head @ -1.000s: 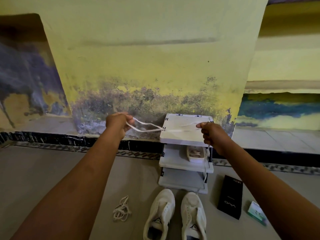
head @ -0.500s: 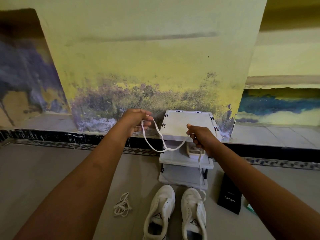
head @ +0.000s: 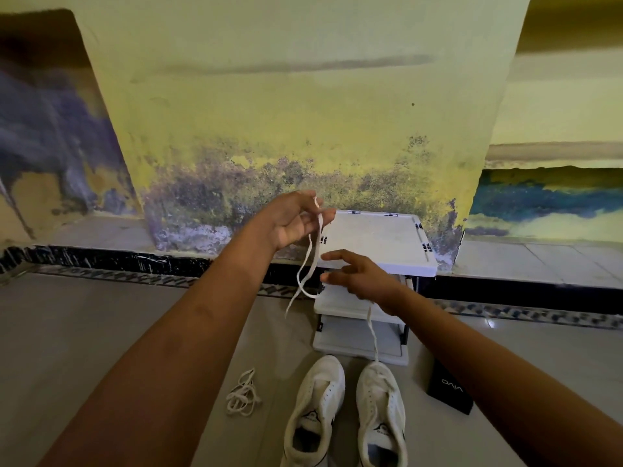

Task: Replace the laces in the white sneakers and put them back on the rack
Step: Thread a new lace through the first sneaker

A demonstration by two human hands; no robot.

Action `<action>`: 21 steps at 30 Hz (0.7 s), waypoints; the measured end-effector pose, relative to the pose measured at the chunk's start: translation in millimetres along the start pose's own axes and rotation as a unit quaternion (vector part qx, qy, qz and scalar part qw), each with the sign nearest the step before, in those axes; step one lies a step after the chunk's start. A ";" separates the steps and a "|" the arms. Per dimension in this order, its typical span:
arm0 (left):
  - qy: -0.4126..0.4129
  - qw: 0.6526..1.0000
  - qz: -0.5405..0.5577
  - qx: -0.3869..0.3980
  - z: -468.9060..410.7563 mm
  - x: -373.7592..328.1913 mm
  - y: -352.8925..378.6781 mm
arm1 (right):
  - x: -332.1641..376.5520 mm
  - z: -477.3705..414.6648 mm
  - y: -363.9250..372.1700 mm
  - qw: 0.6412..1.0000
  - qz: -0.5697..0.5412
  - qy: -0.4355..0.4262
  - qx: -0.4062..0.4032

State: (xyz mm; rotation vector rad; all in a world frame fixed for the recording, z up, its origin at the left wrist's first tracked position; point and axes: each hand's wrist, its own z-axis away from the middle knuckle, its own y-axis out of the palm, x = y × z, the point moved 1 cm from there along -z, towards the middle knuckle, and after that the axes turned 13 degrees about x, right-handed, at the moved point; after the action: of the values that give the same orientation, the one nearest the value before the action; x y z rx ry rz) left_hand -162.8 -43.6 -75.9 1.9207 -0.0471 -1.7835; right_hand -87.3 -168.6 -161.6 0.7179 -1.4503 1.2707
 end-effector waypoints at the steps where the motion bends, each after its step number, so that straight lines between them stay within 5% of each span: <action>1: 0.012 1.000 0.013 -0.004 -0.6 -1.6 2.4 | 4.4 2.1 4.1 1.000 -0.013 -0.020 0.007; 12: 0.053 0.994 0.084 -0.049 0.8 -10.9 5.3 | -8.9 -9.2 17.9 1.000 0.004 -0.012 0.008; 17: 0.035 0.973 -0.028 -0.225 2.7 -7.4 -35.6 | -24.1 -1.3 -21.0 0.998 0.030 0.045 -0.043; 21: -0.105 0.948 -0.215 -0.212 5.1 11.8 -56.9 | -28.8 3.9 -48.4 0.995 0.017 0.012 -0.102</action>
State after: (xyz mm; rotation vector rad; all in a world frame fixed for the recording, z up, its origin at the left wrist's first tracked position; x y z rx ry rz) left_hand -183.8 -0.2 -108.9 1.5004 0.6753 -2.0583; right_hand -36.2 -190.3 -172.3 0.5415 -1.5508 1.1332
